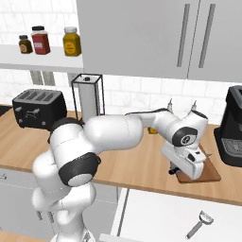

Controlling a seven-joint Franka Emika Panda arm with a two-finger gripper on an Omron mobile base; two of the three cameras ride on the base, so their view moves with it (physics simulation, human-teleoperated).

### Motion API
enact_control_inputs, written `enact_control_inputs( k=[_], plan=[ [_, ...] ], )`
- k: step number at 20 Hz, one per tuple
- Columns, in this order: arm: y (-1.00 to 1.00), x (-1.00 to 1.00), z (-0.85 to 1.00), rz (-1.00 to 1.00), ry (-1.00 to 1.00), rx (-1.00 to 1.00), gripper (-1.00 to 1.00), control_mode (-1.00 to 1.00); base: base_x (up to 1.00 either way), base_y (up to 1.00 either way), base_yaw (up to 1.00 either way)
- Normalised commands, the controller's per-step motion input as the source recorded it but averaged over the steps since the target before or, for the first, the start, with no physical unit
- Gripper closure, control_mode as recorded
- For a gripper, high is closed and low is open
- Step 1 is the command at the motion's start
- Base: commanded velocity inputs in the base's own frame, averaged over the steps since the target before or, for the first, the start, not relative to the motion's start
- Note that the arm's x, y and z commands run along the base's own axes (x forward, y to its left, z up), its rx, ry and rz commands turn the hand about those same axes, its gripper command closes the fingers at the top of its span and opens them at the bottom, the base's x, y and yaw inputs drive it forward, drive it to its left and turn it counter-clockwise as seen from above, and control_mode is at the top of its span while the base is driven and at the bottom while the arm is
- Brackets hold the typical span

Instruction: Place the appropriate cutting tool for cutting the avocado skin on the cutting board.

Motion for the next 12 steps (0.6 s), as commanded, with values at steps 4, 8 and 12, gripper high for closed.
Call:
enact_control_inputs(
  k=[4, 8, 12],
  plan=[
    [-0.14, 0.16, -0.31, 0.0, 0.01, 0.0, 1.0, -1.0, 0.0, 0.0, 0.0],
    [-0.2, 0.08, -0.22, 0.0, 0.0, 0.0, 1.0, -1.0, 0.0, 0.0, 0.0],
    [-0.24, 0.18, -0.08, 0.0, 0.0, 0.0, 1.0, -1.0, 0.0, 0.0, 0.0]
  ],
)
